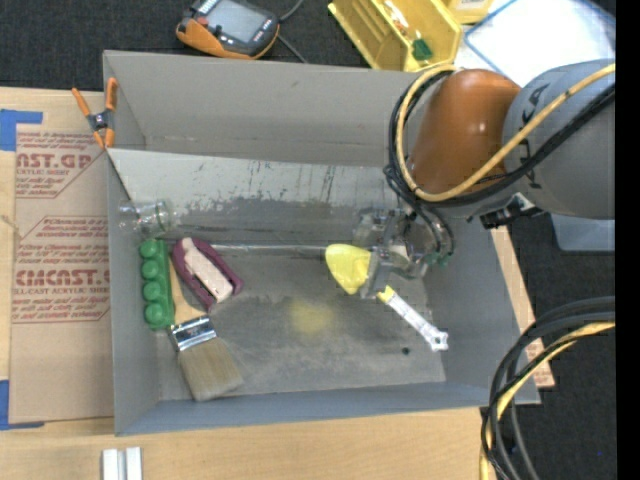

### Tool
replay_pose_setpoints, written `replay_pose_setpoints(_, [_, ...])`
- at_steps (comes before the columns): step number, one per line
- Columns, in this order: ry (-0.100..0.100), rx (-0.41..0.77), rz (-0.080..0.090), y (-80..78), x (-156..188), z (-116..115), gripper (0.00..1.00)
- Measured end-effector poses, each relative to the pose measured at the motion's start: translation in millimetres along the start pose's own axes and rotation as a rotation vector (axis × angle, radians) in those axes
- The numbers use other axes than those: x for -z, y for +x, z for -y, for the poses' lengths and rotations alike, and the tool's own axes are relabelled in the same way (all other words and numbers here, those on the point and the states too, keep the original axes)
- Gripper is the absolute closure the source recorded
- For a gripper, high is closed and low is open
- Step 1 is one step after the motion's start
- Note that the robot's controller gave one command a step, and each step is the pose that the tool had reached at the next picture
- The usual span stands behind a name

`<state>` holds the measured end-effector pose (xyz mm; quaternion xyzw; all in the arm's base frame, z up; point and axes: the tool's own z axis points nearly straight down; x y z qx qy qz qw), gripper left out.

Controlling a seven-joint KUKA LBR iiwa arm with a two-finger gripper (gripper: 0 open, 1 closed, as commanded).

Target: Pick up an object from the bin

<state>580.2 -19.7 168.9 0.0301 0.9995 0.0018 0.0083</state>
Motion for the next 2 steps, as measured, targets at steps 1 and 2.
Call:
replay_pose_setpoints(1, [-0.001,-0.003,0.005,0.2,49.6,-1.0,1.00])
replay_pose_setpoints(2, [-0.001,-0.051,-0.002,-2.5,-43.6,-21.2,1.00])
